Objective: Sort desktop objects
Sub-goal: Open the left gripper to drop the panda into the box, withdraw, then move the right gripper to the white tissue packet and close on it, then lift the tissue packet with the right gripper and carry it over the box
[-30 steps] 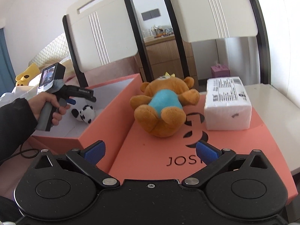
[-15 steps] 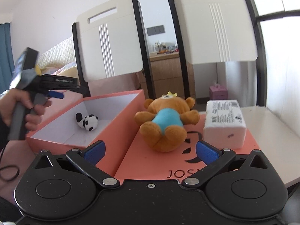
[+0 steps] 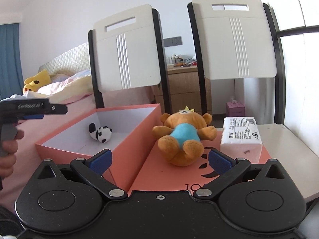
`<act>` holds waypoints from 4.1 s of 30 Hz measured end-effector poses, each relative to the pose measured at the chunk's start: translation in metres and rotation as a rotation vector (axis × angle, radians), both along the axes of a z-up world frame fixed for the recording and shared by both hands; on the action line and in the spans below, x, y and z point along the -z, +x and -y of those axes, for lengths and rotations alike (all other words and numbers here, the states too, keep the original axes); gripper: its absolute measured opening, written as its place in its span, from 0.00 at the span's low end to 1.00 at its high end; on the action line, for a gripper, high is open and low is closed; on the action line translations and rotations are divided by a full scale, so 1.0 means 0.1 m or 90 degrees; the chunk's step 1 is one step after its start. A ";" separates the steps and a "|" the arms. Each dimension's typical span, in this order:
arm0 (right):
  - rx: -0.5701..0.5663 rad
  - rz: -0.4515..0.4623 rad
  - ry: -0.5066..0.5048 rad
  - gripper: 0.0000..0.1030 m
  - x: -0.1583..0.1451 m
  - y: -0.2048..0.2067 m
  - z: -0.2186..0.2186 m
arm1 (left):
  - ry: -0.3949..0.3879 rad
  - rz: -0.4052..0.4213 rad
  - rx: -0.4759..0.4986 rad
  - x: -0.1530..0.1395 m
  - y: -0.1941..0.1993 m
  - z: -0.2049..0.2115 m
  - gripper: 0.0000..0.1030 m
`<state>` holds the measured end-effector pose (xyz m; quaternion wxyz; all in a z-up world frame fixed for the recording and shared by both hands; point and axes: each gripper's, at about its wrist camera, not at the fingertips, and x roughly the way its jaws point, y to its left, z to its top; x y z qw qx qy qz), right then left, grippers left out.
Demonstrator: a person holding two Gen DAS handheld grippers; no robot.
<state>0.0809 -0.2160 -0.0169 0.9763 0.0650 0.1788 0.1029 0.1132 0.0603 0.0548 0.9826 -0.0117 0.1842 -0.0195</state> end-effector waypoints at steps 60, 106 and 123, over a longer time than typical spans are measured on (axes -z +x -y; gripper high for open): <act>0.163 0.119 -0.001 1.00 -0.14 0.00 0.21 | -0.028 0.062 0.032 0.37 -0.77 -0.23 0.96; 0.267 -0.139 -0.060 1.00 0.70 1.72 0.82 | -0.045 0.033 0.002 0.39 -0.74 -0.27 0.96; 0.294 -0.133 0.000 0.84 0.65 1.65 0.97 | -0.037 0.033 0.003 0.41 -0.75 -0.24 0.97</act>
